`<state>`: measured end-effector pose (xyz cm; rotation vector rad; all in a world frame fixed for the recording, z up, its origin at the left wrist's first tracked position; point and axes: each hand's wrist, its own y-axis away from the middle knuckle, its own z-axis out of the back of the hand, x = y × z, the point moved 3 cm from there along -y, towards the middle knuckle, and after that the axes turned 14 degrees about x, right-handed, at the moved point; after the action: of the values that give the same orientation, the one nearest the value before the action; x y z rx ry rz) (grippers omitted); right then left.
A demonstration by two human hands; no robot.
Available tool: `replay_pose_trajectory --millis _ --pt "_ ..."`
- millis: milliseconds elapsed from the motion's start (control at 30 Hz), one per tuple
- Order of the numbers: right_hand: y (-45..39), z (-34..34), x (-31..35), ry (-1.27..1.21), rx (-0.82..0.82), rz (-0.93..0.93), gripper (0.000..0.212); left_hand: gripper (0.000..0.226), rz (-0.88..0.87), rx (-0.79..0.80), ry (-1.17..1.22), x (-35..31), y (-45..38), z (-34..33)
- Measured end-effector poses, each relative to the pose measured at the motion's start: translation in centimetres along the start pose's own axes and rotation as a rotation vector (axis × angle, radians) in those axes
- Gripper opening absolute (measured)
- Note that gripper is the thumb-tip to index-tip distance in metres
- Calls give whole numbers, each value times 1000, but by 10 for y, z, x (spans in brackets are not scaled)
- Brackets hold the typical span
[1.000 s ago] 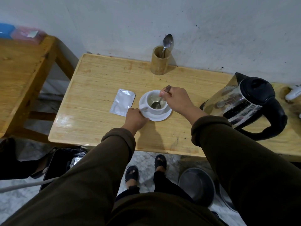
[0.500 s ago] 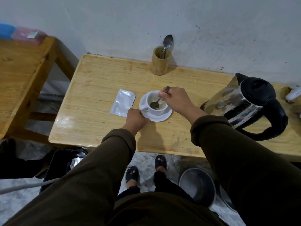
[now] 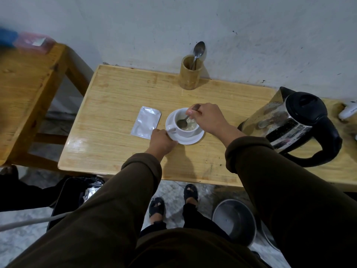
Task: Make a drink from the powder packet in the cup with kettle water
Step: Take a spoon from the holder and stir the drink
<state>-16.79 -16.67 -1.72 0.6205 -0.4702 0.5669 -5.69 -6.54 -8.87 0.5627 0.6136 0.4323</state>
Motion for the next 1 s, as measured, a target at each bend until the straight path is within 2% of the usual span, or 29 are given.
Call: replay_pose_trajectory --millis 300,600,867,1000 --pt "-2 5 -8 27 -111 -44 27 36 11 14 -15 1 -1 -2" --pt "2 -4 -1 -11 -22 -6 28 33 -23 -15 -73 -6 5 2" --pt "1 -2 -4 52 -120 -72 29 34 -18 0 -74 -4 4 1" --pt "1 -6 -1 39 -88 -24 27 35 -14 3 -81 -4 4 1"
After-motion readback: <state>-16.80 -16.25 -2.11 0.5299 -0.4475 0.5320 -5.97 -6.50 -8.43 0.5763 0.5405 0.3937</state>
